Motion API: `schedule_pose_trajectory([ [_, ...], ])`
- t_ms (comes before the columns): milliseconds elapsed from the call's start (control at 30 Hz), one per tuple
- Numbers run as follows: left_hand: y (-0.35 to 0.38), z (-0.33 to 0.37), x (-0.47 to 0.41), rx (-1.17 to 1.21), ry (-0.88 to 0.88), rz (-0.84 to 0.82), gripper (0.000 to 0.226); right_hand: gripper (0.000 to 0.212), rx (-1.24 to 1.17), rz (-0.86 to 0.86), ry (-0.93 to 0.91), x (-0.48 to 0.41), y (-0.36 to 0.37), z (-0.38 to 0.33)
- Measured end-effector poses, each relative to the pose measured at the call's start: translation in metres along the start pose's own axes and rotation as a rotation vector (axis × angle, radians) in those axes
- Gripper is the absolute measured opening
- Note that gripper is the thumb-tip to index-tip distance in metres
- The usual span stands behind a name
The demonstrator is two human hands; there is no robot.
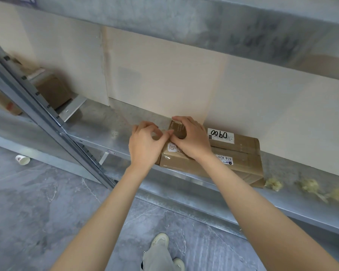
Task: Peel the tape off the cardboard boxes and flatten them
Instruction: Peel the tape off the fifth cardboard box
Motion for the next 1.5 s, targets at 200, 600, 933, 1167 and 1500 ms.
schedule_pose_trajectory([
  [200, 0.004, -0.001, 0.002, 0.077, -0.052, -0.015, 0.017, 0.044, 0.03, -0.015, -0.01, -0.001, 0.002, 0.002],
  [600, -0.001, 0.001, 0.004, 0.114, 0.137, -0.077, 0.014, 0.041, 0.022, -0.012, 0.007, 0.0, 0.003, 0.001],
  [933, -0.002, 0.002, 0.012, 0.218, 0.115, -0.023, 0.024, 0.039, 0.003, -0.012, 0.007, 0.0, 0.002, 0.001],
  [1167, -0.014, 0.001, 0.023, 0.266, 0.133, -0.003, 0.027, 0.038, 0.024, -0.027, 0.008, -0.003, 0.003, 0.002],
  [1500, -0.031, -0.01, 0.045, 0.309, 0.226, -0.079, 0.024, 0.038, 0.037, -0.024, 0.011, -0.002, 0.003, 0.0],
])
Point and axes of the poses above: each hand's wrist, its own x-axis away from the middle knuckle, its own y-axis out of the palm, z = x × y, the point moved 3 cm from there along -x, towards the middle knuckle, and after that the axes turned 8 degrees about z, right-handed, at the moved point
